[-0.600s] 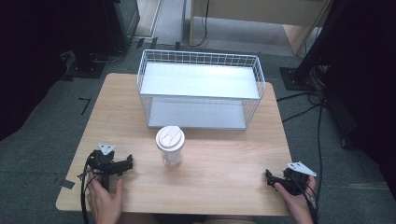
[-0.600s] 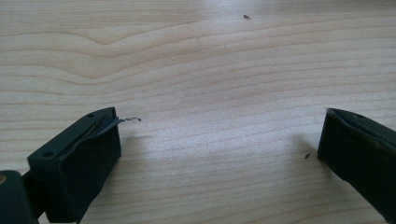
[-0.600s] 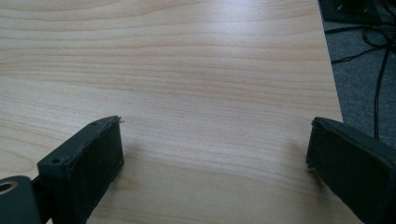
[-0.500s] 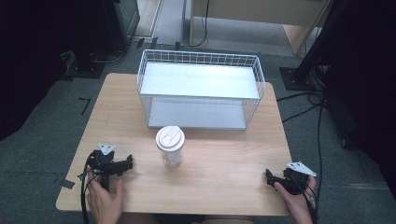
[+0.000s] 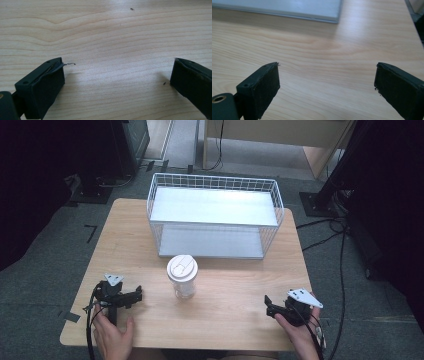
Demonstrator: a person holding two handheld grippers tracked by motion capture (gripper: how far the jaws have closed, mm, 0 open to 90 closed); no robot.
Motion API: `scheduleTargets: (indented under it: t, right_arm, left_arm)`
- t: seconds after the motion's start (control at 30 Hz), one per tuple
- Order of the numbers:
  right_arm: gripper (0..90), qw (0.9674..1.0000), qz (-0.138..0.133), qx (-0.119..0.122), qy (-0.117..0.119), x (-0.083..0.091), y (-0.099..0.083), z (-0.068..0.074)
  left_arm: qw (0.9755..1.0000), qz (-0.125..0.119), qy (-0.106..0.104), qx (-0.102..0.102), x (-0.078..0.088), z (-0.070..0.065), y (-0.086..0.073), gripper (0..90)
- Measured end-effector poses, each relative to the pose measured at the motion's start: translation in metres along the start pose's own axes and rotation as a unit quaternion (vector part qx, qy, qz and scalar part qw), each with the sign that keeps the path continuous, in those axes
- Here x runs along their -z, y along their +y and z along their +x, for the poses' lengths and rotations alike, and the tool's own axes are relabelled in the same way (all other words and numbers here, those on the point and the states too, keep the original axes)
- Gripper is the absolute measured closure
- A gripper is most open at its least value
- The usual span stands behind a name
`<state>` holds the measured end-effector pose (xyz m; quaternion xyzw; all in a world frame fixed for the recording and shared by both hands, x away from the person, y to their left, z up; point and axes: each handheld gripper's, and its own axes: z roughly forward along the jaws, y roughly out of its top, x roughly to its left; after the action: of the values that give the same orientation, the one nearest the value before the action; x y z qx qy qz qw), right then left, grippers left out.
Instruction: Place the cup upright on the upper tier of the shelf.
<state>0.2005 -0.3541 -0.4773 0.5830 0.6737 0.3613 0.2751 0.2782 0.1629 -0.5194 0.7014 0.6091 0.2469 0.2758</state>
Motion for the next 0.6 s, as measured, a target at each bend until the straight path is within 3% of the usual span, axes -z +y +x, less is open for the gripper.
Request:
scheduleTargets:
  t: [0.3, 0.6]
  right_arm:
    - [6.0, 0.9984, -0.016, 0.018, 0.052, 0.002, 0.022, 0.040]
    - [6.1, 0.9945, -0.025, 0.037, 0.095, -0.007, 0.037, 0.082]
  left_arm:
    - [1.0000, 0.000, 0.000, 0.000, 0.000, 0.000, 0.000, 0.0]
    - [1.0000, 0.000, 0.000, 0.000, 0.000, 0.000, 0.000, 0.0]
